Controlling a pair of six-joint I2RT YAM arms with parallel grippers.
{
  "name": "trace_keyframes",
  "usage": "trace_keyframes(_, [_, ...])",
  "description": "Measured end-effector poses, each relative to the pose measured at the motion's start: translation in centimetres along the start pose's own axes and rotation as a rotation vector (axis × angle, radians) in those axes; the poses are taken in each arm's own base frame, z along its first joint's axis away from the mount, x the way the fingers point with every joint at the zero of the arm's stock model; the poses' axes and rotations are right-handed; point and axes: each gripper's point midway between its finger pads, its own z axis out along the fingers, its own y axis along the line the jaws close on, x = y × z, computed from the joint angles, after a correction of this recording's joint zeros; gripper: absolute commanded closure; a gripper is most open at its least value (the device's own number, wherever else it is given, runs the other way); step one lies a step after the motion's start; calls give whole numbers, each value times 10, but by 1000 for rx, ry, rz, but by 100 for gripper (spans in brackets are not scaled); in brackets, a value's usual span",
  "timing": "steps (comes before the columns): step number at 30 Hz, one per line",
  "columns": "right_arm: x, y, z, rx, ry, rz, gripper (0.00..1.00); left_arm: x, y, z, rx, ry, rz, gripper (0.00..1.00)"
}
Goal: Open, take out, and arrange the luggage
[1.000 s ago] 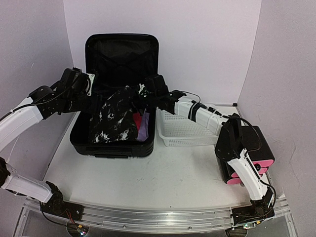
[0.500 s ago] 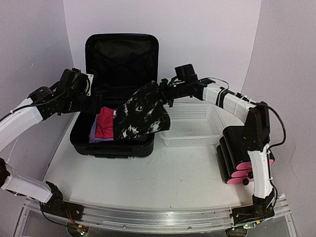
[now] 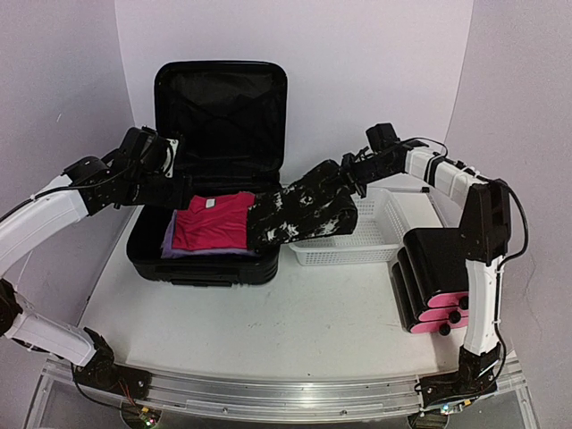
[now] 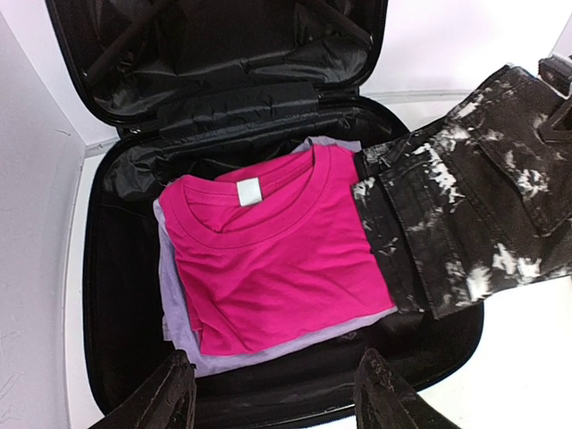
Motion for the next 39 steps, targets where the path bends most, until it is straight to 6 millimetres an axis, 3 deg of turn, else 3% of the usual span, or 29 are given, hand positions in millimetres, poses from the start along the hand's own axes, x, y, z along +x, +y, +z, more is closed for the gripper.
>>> trace_keyframes(12, [1,-55,-51,114,73,-83,100,9,-8,12,22,41,12,40])
trace_keyframes(17, [-3,-72,-60,165,67,-151,100,8,-10,12,31,40,11,41])
trace_keyframes(29, [-28,-87,-43,170,6,-280,100,8,-14,12,57,43,-2,43])
trace_keyframes(35, [-50,-105,-28,187,-56,-280,100,9,-17,12,74,48,-18,43])
trace_keyframes(39, [-52,-121,-20,201,-44,-254,100,9,-18,11,81,50,-19,43])
